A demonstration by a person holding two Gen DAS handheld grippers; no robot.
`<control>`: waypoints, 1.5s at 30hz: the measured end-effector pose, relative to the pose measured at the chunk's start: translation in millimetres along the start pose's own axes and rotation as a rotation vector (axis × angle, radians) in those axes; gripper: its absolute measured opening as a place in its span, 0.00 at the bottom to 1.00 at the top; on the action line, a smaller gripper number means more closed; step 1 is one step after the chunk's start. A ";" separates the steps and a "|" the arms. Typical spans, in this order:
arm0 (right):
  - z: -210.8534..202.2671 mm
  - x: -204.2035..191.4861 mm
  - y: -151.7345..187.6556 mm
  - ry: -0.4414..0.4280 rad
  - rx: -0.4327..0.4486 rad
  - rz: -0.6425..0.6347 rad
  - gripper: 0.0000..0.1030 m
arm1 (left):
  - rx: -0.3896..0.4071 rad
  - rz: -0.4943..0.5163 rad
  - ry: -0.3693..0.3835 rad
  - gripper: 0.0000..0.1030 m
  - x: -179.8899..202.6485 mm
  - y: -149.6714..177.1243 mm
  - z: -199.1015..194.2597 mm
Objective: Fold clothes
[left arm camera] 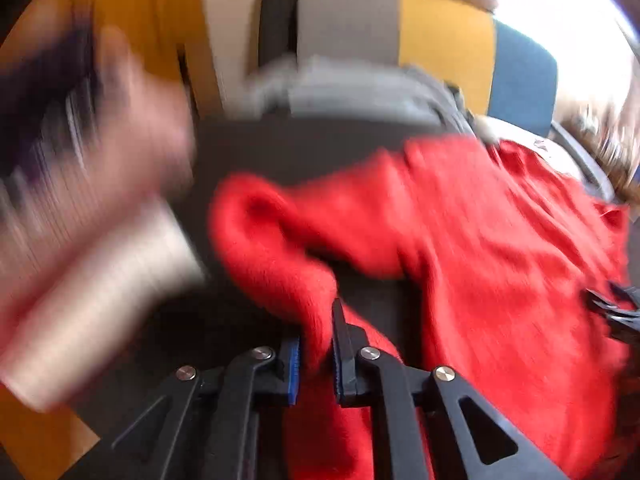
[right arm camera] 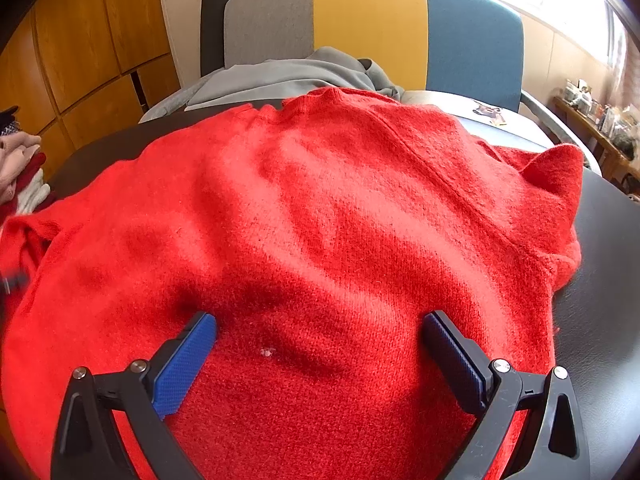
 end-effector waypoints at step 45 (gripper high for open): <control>1.6 3.9 -0.5 0.084 0.000 0.036 1.00 | -0.135 0.017 0.196 0.24 47.7 -71.2 144.2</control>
Point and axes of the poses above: each gripper's, at about its wrist camera, not at the fingertips, and z roughly the way its jaws point, x to its right, y to its underside, the point moved 4 cm from there along z, roughly the way its jaws point, and after that the axes turned 13 degrees about y, right-handed, at the moved point
